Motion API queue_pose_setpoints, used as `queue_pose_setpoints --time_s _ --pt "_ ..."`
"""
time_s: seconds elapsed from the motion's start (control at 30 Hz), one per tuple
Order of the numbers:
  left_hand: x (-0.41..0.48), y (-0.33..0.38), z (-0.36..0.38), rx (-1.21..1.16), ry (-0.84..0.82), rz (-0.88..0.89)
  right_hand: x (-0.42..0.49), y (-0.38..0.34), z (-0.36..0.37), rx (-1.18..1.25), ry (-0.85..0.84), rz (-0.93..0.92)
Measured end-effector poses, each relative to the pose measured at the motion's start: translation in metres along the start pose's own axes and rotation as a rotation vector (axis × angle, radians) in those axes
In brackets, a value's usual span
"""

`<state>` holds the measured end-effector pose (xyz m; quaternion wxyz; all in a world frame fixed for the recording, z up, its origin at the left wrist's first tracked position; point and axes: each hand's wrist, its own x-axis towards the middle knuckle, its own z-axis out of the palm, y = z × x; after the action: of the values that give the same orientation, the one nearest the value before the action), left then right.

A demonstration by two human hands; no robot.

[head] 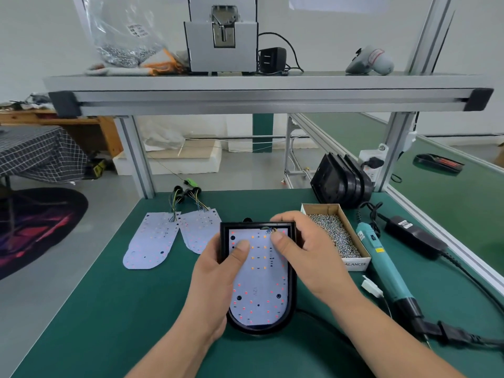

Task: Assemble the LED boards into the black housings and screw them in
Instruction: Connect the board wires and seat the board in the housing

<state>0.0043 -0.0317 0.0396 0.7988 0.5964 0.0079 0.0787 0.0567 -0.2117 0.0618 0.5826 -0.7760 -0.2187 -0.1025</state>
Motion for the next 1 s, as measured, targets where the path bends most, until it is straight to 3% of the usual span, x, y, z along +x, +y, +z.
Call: queue_pose_setpoints --time_s 0.43,0.63,0.87,0.93,1.0 --pt "-0.001 0.005 0.006 0.101 0.052 0.005 -0.003 -0.002 0.005 0.001 0.059 0.022" --pt "-0.001 0.007 0.005 0.108 0.078 -0.044 -0.002 -0.002 0.003 0.039 -0.037 0.059" --pt "-0.001 0.015 0.0 -0.036 -0.042 -0.125 -0.003 -0.001 0.001 0.015 -0.03 0.024" --pt "-0.001 0.015 -0.001 -0.106 -0.058 -0.136 -0.004 -0.004 0.0 0.17 -0.082 -0.001" --pt "-0.002 0.017 -0.001 -0.202 -0.066 -0.169 -0.002 -0.001 -0.001 0.503 -0.082 0.111"
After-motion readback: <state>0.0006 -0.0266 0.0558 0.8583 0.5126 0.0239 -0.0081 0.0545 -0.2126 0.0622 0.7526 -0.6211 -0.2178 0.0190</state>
